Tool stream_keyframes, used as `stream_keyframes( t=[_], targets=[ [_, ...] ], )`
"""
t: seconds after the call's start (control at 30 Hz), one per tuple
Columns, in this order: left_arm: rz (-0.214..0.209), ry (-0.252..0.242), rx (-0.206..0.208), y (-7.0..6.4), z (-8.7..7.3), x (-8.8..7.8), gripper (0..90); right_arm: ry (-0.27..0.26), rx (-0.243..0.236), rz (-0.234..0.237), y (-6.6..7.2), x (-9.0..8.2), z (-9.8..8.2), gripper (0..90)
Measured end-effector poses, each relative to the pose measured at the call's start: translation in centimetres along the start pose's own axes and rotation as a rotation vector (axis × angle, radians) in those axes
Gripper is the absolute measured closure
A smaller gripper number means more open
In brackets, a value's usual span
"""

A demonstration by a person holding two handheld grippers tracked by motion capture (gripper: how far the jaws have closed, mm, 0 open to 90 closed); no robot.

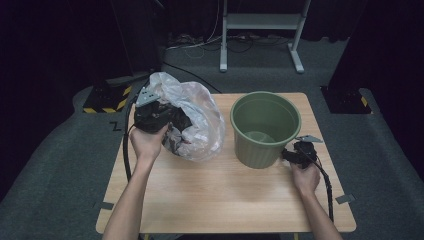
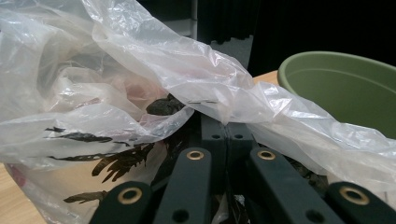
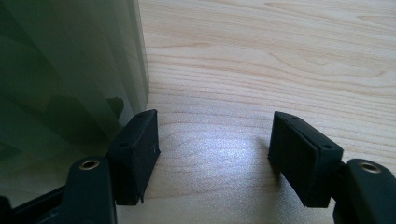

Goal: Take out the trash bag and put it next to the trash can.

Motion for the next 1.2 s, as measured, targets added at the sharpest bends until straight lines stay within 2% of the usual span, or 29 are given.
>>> stream_keyframes(
  t=[0.93,1.2],
  targets=[
    [0.003,0.095,0.026,-1.0,-3.1,4.3,88.7,0.0,0.001,-0.001,0.0,0.0,0.0,33.1],
    [-0.002,0.116,0.01,-1.2,-4.2,5.8,88.7,0.0,0.001,0.0,0.0,0.0,0.0,33.1]
  ],
)
Point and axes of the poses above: each handheld gripper's, and its own axes: x roughly forward along the jaws, z roughly out of its top, y roughly to its left, the point moved 8 cm from there along x, roughly forward along the jaws
